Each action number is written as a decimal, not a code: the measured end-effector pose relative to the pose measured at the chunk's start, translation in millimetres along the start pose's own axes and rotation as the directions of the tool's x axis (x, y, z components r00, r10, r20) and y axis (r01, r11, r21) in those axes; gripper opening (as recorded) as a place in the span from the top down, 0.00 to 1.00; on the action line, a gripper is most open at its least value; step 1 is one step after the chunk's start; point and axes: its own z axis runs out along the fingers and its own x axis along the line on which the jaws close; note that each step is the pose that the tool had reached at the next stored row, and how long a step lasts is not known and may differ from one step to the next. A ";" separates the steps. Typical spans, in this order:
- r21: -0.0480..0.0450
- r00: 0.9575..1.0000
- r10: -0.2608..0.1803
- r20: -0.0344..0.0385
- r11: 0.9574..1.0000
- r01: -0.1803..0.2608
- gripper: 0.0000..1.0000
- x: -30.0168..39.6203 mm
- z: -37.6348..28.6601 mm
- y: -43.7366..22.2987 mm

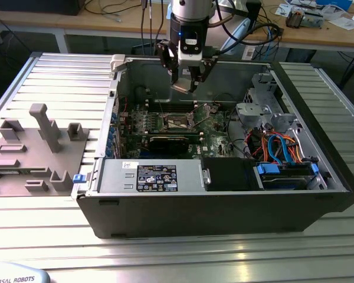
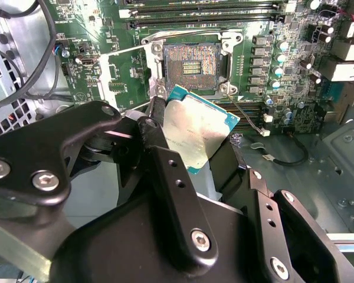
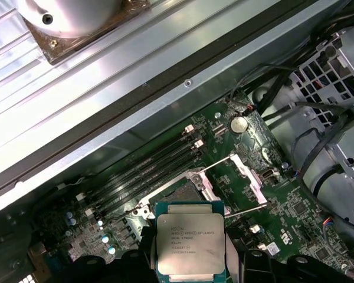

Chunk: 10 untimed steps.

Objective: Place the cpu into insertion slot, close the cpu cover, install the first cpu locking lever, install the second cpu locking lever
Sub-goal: 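Place the cpu into insertion slot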

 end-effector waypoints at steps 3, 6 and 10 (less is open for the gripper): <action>0.000 1.000 0.007 0.001 1.000 -0.007 0.45 0.0 0.6 0.0; 0.000 1.000 0.008 0.001 1.000 -0.008 0.45 0.0 0.6 0.0; 0.000 1.000 0.011 0.001 1.000 -0.011 0.45 0.0 0.7 -0.1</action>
